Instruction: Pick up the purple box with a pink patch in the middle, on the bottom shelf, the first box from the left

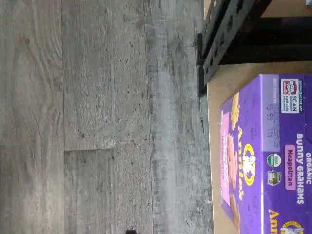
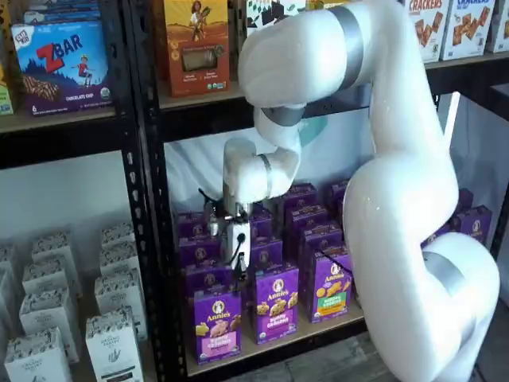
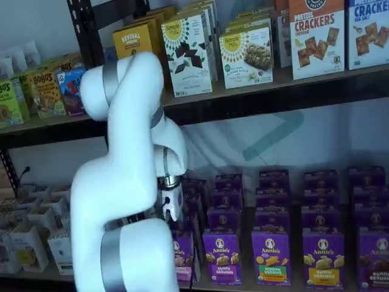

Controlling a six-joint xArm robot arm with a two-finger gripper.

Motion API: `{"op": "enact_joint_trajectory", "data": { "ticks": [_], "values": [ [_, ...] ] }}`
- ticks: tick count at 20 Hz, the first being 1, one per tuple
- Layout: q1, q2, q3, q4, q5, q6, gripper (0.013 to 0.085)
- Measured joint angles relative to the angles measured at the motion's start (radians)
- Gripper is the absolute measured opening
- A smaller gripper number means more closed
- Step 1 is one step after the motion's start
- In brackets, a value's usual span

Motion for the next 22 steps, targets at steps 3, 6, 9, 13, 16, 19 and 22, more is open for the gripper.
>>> {"op": "enact_joint_trajectory", "data": {
  "ticks": [3, 6, 9, 13, 16, 19, 22],
  "values": [
    [-0.007, 0.002, 0.0, 0.016, -0.003, -0.021, 0.085],
    [-0.014, 0.006, -0.002, 0.015, -0.004, -0.028, 0.085],
    [-0.017, 0.011, -0.003, 0.016, -0.01, -0.032, 0.085],
    [-0.016, 0.025, -0.013, 0.03, -0.011, -0.044, 0.085],
    [-0.012, 0.04, -0.025, 0.042, -0.019, -0.051, 0.085],
    [-0.007, 0.056, -0.034, 0.057, -0.046, -0.06, 0.085],
    [-0.004, 0.073, -0.048, 0.069, -0.069, -0.069, 0.085]
  ]
}}
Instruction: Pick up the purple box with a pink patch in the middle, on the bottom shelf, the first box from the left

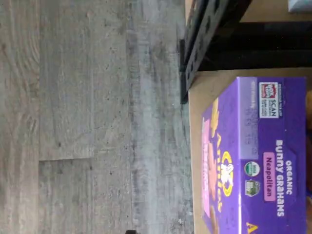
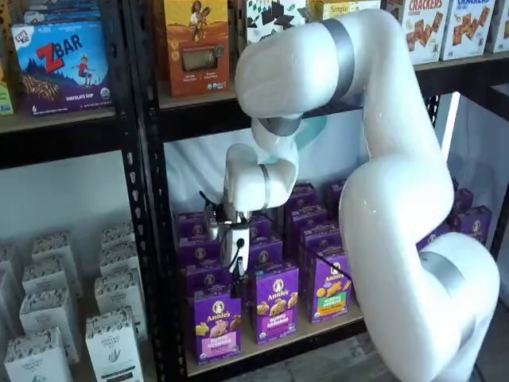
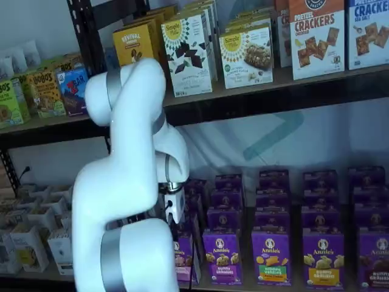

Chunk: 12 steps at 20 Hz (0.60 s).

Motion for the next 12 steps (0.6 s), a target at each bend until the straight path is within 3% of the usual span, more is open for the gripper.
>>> {"op": "enact_joint_trajectory", "data": {
  "ticks": [12],
  "values": [
    [-0.002, 0.109, -0.118, -0.078, 0.016, 0.069, 0.085]
  ]
}}
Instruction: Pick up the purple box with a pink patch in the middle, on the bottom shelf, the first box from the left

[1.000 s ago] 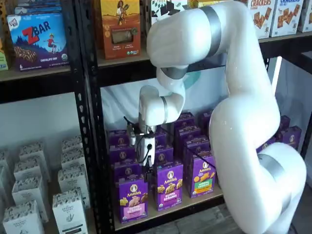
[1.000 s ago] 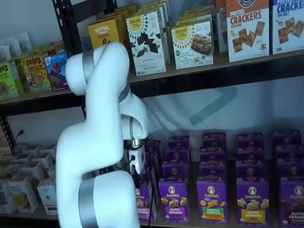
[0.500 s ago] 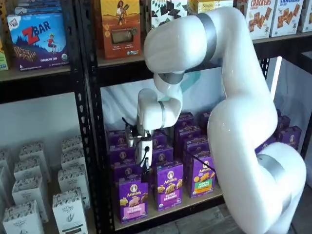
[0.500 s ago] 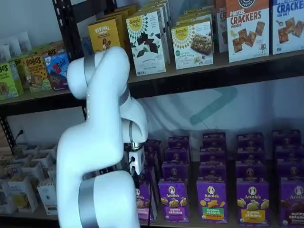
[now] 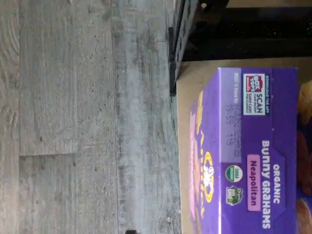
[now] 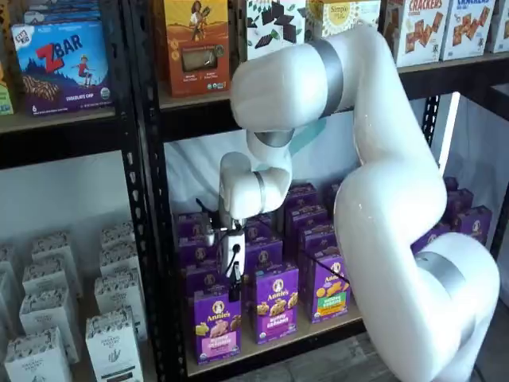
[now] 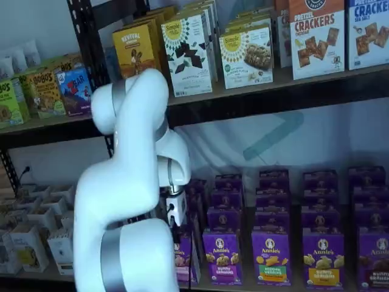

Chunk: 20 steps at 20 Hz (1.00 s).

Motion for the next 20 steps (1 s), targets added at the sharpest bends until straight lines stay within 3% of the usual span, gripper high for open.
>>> {"op": "enact_joint_trajectory", "data": {
  "ticks": [13, 20],
  "values": [
    [-0.012, 0.106, -0.118, -0.079, 0.032, 0.059, 0.085],
    [-0.007, 0.156, -0.174, -0.144, 0.065, 0.122, 0.085]
  ]
}}
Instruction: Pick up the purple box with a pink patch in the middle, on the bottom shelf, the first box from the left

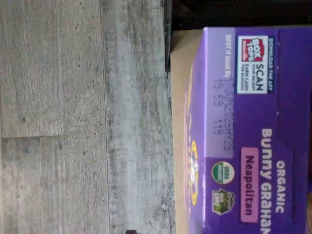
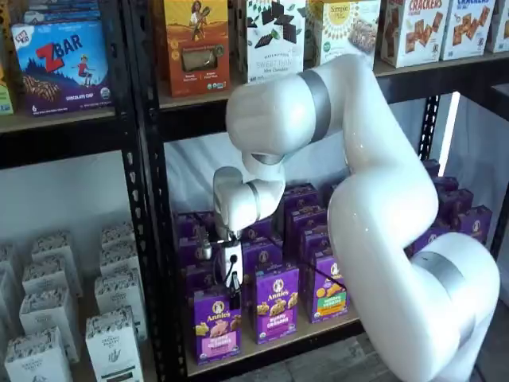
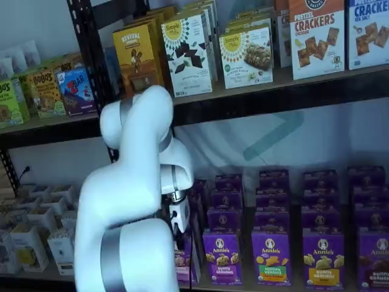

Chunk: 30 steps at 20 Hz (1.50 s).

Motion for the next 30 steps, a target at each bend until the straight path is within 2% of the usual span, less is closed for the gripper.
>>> {"op": "enact_joint_trajectory", "data": {
  "ticks": [9, 22, 24, 25, 27, 30],
  "values": [
    [0.01, 0.044, -0.047, 0.024, 0.017, -0.01, 0.085],
    [0.02, 0.088, -0.088, -0.007, 0.011, 0.026, 0.085],
    [0.02, 0.093, -0.091, -0.01, 0.006, 0.029, 0.077],
    [0.02, 0.094, -0.092, -0.011, 0.004, 0.03, 0.077],
    [0.019, 0.097, -0.093, -0.013, 0.002, 0.031, 0.069],
    [0.019, 0.098, -0.093, -0.014, 0.001, 0.031, 0.065]
  ]
}}
